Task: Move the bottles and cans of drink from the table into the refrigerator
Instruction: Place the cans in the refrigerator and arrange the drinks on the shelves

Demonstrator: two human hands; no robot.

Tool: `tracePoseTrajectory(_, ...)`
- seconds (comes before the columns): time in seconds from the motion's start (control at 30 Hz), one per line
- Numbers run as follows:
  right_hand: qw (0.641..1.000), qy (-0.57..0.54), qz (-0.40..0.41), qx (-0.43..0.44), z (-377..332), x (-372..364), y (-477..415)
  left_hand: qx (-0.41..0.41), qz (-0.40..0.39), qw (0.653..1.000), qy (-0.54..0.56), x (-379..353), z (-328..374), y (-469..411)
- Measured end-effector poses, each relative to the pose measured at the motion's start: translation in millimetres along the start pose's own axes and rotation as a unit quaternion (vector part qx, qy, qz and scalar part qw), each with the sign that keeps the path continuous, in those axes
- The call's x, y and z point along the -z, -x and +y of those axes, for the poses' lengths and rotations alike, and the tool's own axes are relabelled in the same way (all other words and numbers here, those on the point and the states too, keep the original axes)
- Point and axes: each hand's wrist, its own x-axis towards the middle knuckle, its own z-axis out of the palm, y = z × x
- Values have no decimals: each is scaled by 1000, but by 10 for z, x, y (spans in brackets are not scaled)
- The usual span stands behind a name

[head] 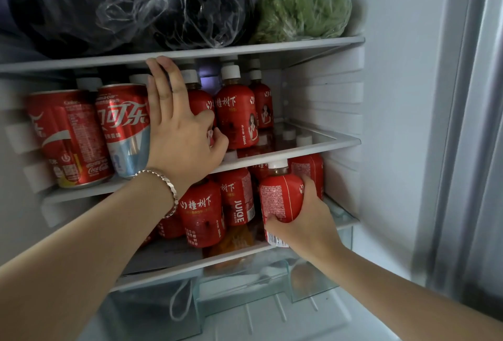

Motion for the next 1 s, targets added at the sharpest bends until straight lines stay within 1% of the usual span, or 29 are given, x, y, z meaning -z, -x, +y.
tracePoseTrajectory(0.13, 997, -31, -48, -54, -133, 94, -3, 3, 1, 1000, 3, -12, 5, 0)
tracePoseTrajectory(0.2, 983, -92, -105, -119, -285, 179, -65, 4, -4, 1000, 4, -13, 10, -8)
tracePoseTrajectory(0.23, 973, -102, -148, -147, -369, 221, -71, 3, -7, 1000, 3, -9, 12, -13)
tracePoseTrajectory(0.27, 963, -86, -194, -169, -452, 268, -59, 3, -10, 1000, 3, -5, 12, -13)
tracePoseTrajectory(0.33, 946, -6, -266, -185, -593, 362, -13, 4, -12, 1000, 1, -1, 5, -6)
tracePoseTrajectory(0.37, 939, 26, -292, -182, -671, 422, 20, 4, -13, 1000, 0, -4, 3, -3)
tracePoseTrajectory(0.43, 931, 57, -318, -170, -837, 545, 45, 2, -13, 1000, 2, 6, 9, 10)
tracePoseTrajectory(0.47, 930, 66, -321, -163, -919, 608, 38, 1, -13, 1000, 1, 0, 8, 11)
tracePoseTrajectory(0.57, 937, 106, -296, -153, -1088, 787, -21, 2, -14, 1000, -2, 3, 10, 20)
tracePoseTrajectory(0.63, 931, 124, -306, -158, -1133, 882, -52, 5, -14, 1000, 1, -1, 13, 23)
tracePoseTrajectory(0.7, 918, 109, -334, -182, -1174, 953, -69, 6, -12, 1000, 1, -6, 10, 16)
tracePoseTrajectory(0.77, 908, 71, -365, -192, -1232, 1030, -92, 4, -11, 1000, 3, -10, 9, 11)
tracePoseTrajectory(0.83, 915, 22, -360, -179, -1320, 1123, -143, 4, -11, 1000, 4, -8, 10, 10)
tracePoseTrajectory(0.9, 937, -5, -316, -147, -1423, 1169, -202, 5, -12, 1000, 11, 3, 13, 10)
tracePoseTrajectory(0.93, 953, -5, -277, -127, -1452, 1164, -240, 5, -12, 1000, 13, 8, 15, 7)
tracePoseTrajectory(1.0, 982, 2, -171, -81, -1410, 1080, -365, 1, -11, 1000, 13, 18, 18, 0)
